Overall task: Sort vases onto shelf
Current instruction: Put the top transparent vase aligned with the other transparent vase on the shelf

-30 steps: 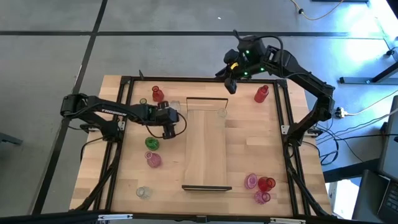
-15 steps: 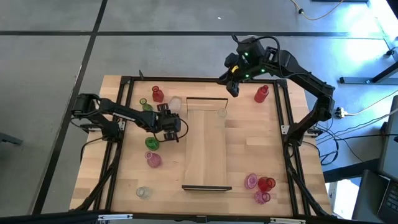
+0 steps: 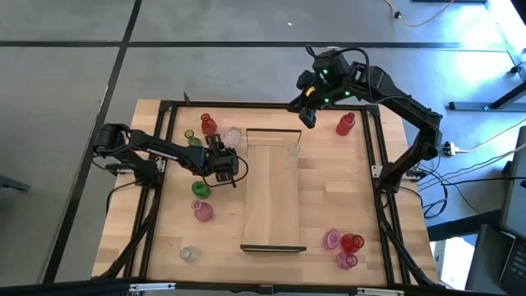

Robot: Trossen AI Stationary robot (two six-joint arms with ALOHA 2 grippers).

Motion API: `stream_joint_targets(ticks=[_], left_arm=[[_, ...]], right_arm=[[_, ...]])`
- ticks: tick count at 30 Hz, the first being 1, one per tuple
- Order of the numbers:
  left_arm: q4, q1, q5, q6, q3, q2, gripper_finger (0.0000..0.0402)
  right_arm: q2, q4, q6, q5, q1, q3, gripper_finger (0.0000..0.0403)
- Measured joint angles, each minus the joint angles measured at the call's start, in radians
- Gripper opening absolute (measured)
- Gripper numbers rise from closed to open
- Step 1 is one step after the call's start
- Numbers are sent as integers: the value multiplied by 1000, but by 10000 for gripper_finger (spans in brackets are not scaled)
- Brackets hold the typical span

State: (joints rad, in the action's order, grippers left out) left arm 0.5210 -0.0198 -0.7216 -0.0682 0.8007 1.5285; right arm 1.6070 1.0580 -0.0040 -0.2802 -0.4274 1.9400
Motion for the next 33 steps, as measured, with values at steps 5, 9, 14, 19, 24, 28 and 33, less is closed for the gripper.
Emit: stream_joint_targets(ticks=[5, 9, 14, 19, 24, 28, 33], left_arm=[[51, 5, -16, -6, 28, -5, 191], [52, -7, 24, -21, 13, -6, 191], [56, -30, -19, -34, -16, -6, 191], [19, -76, -13, -35, -29, -5, 191], [-2, -105, 54, -35, -28, -5, 191], [-4, -111, 66, -35, -29, -5, 192], [-13, -113, -14, -37, -29, -5, 192]], right_arm=[[0, -2, 0, 0, 0, 0, 76], [0, -8, 1, 0, 0, 0, 76], [0, -4, 2, 0, 2, 0, 76], [0, -4, 2, 0, 2, 0, 76], [0, 13, 3, 0, 2, 0, 76], [0, 18, 3, 0, 2, 0, 76], [0, 18, 3, 0, 2, 0, 76]])
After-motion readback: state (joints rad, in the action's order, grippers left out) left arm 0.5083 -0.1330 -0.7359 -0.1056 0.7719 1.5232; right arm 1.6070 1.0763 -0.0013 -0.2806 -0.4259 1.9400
